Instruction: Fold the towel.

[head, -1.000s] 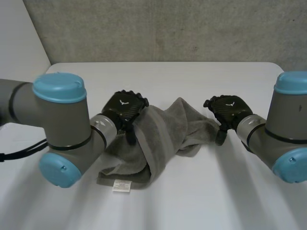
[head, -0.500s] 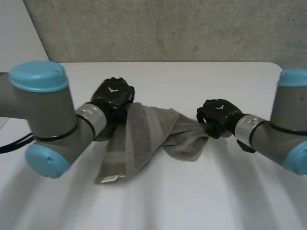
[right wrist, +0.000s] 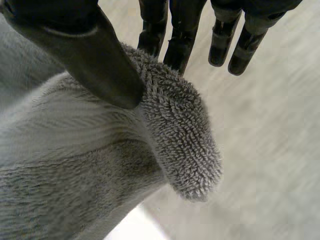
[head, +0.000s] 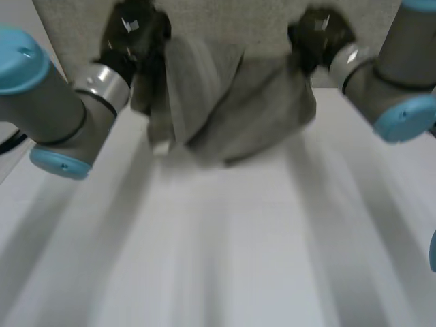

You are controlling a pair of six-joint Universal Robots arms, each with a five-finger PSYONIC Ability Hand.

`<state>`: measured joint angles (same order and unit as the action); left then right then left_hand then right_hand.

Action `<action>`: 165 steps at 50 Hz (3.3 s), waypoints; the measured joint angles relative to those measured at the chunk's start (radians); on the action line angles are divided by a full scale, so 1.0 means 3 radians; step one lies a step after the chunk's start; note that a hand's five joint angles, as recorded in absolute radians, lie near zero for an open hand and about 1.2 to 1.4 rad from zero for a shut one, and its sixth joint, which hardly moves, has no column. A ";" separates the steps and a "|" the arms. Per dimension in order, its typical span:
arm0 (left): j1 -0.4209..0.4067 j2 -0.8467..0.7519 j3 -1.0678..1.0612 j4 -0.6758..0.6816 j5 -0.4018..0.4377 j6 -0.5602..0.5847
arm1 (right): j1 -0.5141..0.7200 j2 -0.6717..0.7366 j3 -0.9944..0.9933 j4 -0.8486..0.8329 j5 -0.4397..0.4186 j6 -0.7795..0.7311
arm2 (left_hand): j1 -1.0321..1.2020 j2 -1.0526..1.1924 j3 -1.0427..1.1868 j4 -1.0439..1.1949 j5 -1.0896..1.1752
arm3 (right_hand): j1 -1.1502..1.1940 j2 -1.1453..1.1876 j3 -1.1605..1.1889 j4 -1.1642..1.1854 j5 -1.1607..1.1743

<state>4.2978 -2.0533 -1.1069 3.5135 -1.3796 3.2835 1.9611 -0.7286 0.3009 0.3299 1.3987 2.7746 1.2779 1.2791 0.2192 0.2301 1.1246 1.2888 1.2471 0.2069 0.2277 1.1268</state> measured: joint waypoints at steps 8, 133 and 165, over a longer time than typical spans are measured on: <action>0.0178 0.0633 -0.0665 0.0583 0.0191 -0.0412 | -0.0005 -0.0186 -0.0367 0.0647 -0.0326 0.0375 | -0.0001 -0.0001 0.0000 0.0000 0.0011 | 0.0001 0.0021 0.0000 0.0000 0.0018; -0.0360 0.0892 -0.1520 -0.1143 -0.0250 -0.0031 | -0.0067 -0.0620 0.3061 -0.0614 -0.0148 0.0240 | -0.0023 -0.0094 0.0000 0.0000 -0.0023 | -0.3538 -0.3314 0.0000 0.0000 -0.3522; -0.0092 0.1531 -0.2289 -0.1148 -0.0018 0.0267 | 0.0368 -0.0992 0.4038 -0.0706 -0.0270 0.0809 | -0.1671 -0.1667 0.0000 0.0000 -0.1802 | -0.3533 -0.3313 0.0000 0.0000 -0.3521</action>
<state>4.2703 -1.5940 -1.7937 3.1692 -1.3851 3.3637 2.0714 -1.0264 1.5123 0.1180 1.3176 3.0173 0.7767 0.7791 0.2192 0.2301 0.5838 0.2289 0.2531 0.2070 0.2278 0.0704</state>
